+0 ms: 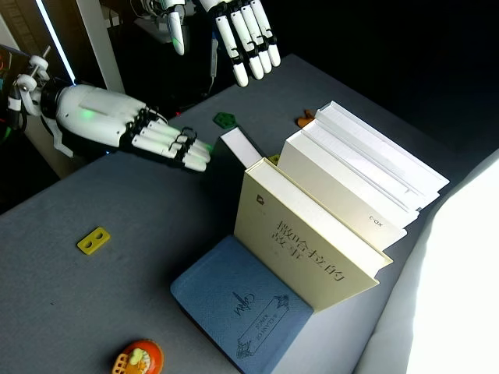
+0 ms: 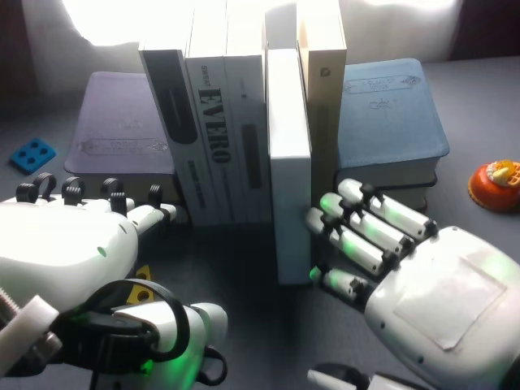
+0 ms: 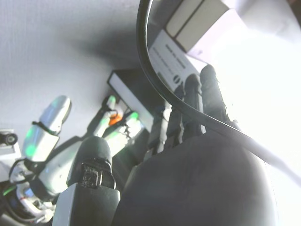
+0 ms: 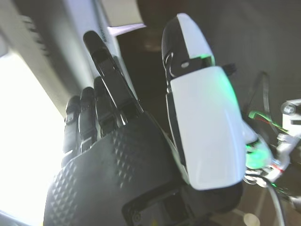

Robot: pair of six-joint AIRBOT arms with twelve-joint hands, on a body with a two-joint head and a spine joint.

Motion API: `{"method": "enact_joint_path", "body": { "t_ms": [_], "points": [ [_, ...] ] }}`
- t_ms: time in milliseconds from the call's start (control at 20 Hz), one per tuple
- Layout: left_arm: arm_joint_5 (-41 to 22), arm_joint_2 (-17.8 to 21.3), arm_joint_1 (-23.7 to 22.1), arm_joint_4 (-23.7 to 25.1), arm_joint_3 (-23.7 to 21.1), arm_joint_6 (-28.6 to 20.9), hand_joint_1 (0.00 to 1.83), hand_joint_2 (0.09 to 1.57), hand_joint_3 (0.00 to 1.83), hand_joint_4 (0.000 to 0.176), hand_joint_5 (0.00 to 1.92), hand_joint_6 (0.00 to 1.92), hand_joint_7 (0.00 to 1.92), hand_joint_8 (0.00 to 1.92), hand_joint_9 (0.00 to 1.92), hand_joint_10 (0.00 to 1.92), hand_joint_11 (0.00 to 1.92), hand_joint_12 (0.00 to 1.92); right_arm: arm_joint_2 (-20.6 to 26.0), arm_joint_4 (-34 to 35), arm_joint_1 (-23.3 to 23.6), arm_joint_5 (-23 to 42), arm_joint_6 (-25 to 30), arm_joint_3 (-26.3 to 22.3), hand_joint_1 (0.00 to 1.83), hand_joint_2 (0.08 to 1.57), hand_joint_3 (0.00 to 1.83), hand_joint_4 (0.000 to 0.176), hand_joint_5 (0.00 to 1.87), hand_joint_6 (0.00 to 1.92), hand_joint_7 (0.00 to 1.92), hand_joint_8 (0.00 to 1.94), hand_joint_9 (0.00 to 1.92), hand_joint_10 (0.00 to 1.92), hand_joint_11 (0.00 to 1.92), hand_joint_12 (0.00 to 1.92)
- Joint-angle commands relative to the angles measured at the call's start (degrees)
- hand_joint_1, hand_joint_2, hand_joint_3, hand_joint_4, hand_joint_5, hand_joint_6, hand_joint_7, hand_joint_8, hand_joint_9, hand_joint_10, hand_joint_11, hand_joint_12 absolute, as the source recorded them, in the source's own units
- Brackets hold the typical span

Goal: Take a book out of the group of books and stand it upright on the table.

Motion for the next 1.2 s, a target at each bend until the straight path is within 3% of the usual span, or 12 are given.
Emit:
{"method": "enact_joint_path", "body": {
  "t_ms": [0,100,250,450,700,800,900,1000,1050,1150],
  "points": [
    [0.8,0.3,-0.6,4.6,-0.1,-0.2,0.05,1.35,0.0,0.058,0.0,0.0,0.0,0.0,0.0,0.0,0.0,0.0,0.0,-3.7,-0.1,4.5,0.1,-0.3,0.0,1.21,0.0,0.0,0.53,0.09,0.0,0.0,0.0,0.0,0.0,0.0],
    [0.8,0.3,-0.6,4.6,0.0,-0.2,0.03,1.35,0.0,0.065,0.0,0.0,0.0,0.0,0.0,0.0,0.0,0.0,0.1,-4.1,-1.0,4.5,-0.4,-0.6,0.0,1.22,0.0,0.0,0.52,0.08,0.01,0.0,0.0,0.0,0.0,0.0],
    [0.8,0.3,-0.5,4.6,0.0,-0.2,0.02,1.35,0.0,0.057,0.0,0.0,0.0,0.0,0.0,0.0,0.01,0.01,0.5,-5.4,-2.2,5.3,-1.4,-1.6,0.0,1.21,0.0,0.0,0.54,0.09,0.04,0.02,0.0,0.0,0.0,0.0],
    [0.8,0.3,-0.5,4.6,-0.1,-0.2,0.13,1.36,0.0,0.05,0.0,0.0,0.0,0.0,0.0,0.0,0.0,0.0,2.6,-6.9,-3.2,7.5,-3.2,-4.9,0.0,1.21,0.0,0.0,0.54,0.08,0.03,0.01,0.0,0.0,0.0,0.0],
    [0.8,0.3,-0.5,4.6,0.0,-0.2,0.05,1.36,0.0,0.051,0.0,0.0,0.0,0.0,0.0,0.0,0.01,0.01,9.2,-6.9,1.3,7.4,0.1,-9.6,0.0,1.22,0.01,0.0,0.52,0.07,0.02,0.0,0.0,0.0,0.0,0.0],
    [0.8,0.3,-0.5,4.6,0.0,-0.2,0.04,1.37,0.0,0.04,0.02,0.01,0.05,0.02,0.02,0.01,0.04,0.03,12.0,-6.9,3.4,6.3,0.3,-11.1,0.0,1.22,0.01,0.0,0.48,0.05,0.08,0.03,0.0,0.0,0.0,0.0],
    [0.8,0.3,-0.5,4.6,0.0,-0.2,0.03,1.37,0.0,0.04,0.06,0.0,0.1,0.0,0.07,0.0,0.0,0.29,14.5,-6.9,4.4,4.0,1.7,-11.5,0.0,1.22,0.01,0.0,0.43,0.03,0.12,0.04,0.03,0.01,0.0,0.0],
    [0.8,0.3,-0.5,4.7,0.0,-0.2,0.0,1.38,0.0,0.033,0.11,0.01,0.16,0.01,0.12,0.01,0.0,0.43,17.5,-7.4,5.5,1.3,3.8,-11.5,0.0,1.23,0.01,0.0,0.4,0.01,0.15,0.04,0.09,0.03,0.03,0.01],
    [0.8,0.3,-0.5,5.0,0.0,-0.2,0.04,1.37,0.0,0.028,0.13,0.01,0.19,0.01,0.17,0.02,0.0,0.51,19.1,-8.9,6.0,0.3,6.2,-11.5,0.0,1.24,0.0,0.0,0.41,0.01,0.19,0.02,0.13,0.02,0.0,0.21],
    [0.8,0.3,-0.5,5.2,0.0,0.1,0.01,1.39,0.0,0.016,0.23,0.02,0.32,0.01,0.34,0.04,0.0,0.96,22.1,-11.6,6.7,-1.5,9.9,-11.7,0.02,1.23,0.0,0.0,0.49,0.04,0.4,0.04,0.32,0.11,0.0,0.93]
  ]
}}
